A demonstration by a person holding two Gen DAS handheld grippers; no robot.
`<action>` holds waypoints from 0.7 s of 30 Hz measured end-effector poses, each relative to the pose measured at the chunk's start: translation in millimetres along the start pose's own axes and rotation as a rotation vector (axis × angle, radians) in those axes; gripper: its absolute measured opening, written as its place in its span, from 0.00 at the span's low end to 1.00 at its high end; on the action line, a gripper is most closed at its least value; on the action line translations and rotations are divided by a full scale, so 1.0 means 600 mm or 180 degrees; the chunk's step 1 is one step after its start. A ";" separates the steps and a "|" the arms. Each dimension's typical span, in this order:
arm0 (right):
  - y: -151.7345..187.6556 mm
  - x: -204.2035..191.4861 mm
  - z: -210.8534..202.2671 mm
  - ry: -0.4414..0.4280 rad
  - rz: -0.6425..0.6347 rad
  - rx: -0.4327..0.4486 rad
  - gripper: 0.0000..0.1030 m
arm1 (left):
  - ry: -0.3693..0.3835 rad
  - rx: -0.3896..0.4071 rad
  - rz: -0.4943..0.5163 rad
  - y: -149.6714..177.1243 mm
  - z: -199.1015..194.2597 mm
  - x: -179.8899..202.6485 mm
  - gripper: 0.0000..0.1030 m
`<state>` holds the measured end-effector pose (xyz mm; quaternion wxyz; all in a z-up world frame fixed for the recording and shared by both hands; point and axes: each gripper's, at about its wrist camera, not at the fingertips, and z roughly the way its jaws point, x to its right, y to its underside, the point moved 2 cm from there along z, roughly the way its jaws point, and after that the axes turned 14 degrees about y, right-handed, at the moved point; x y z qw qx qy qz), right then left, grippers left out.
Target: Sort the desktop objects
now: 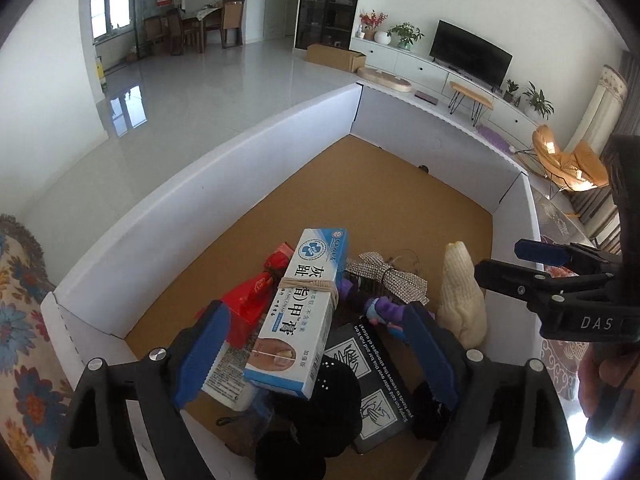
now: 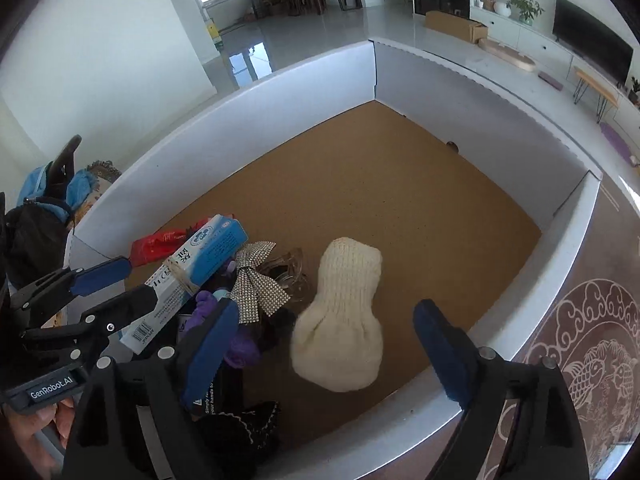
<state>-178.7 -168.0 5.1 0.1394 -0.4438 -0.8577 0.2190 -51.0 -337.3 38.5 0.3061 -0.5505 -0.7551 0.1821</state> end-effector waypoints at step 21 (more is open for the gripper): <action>-0.013 0.017 -0.190 0.0415 -0.0249 0.0389 1.00 | -0.0844 0.0742 -0.0053 0.029 -0.195 0.097 0.90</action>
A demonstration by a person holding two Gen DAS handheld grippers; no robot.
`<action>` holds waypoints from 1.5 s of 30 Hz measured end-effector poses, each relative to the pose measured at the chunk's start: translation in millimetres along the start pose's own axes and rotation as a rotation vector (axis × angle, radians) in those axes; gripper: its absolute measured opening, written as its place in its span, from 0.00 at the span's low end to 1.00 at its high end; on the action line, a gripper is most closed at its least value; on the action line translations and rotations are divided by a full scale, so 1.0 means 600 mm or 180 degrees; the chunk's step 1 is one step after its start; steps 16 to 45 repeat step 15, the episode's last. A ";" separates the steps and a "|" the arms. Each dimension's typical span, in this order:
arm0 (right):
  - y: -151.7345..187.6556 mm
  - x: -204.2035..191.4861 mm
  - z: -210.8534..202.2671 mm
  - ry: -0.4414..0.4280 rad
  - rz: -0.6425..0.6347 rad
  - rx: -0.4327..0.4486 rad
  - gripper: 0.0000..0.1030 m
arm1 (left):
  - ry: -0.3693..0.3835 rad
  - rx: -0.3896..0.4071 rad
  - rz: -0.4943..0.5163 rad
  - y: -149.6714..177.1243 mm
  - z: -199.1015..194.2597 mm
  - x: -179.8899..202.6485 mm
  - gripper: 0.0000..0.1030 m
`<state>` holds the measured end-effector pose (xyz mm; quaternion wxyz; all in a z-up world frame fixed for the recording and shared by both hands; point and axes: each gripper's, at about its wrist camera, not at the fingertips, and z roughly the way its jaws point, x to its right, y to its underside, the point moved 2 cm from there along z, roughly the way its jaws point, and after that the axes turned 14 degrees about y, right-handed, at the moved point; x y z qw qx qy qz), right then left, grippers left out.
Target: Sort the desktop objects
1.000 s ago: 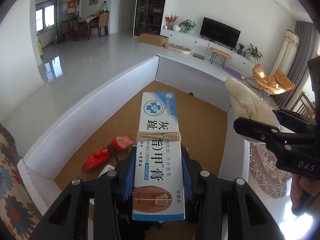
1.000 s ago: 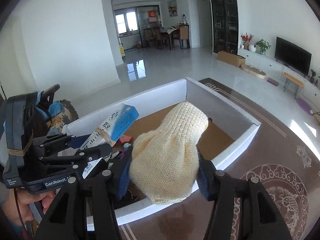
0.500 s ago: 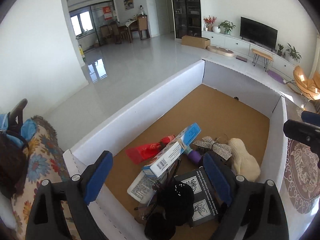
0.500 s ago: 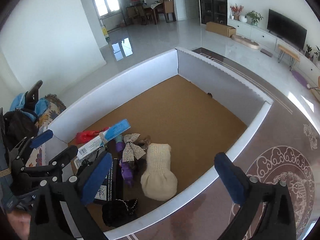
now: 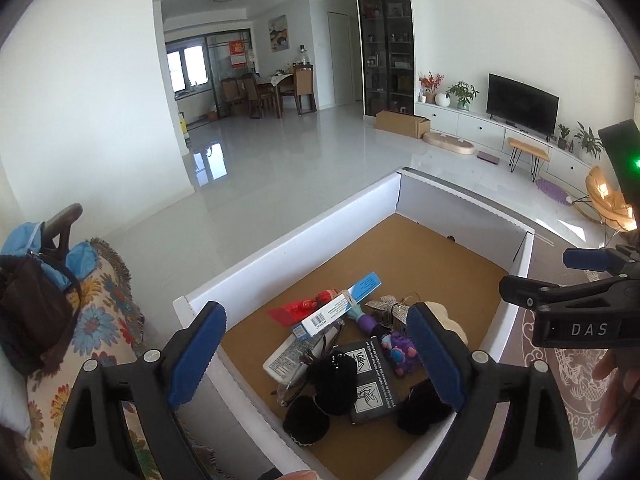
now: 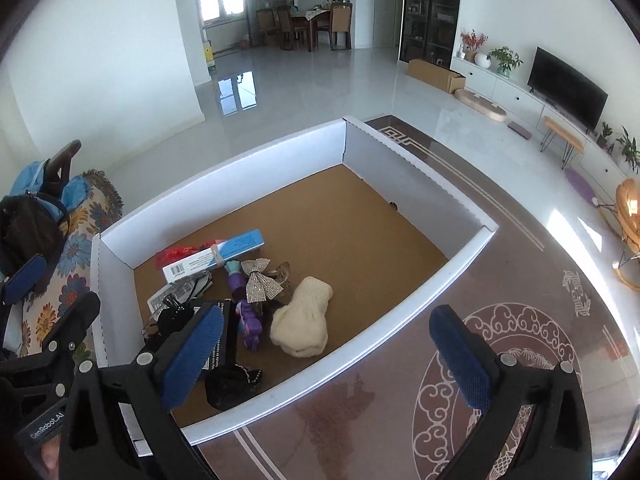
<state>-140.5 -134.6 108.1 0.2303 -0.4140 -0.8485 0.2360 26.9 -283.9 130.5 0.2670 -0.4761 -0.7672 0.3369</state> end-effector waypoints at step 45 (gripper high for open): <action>0.002 -0.045 0.018 -0.0078 -0.0118 -0.0034 1.00 | -0.0022 0.0204 -0.0295 0.003 -0.010 -0.047 0.90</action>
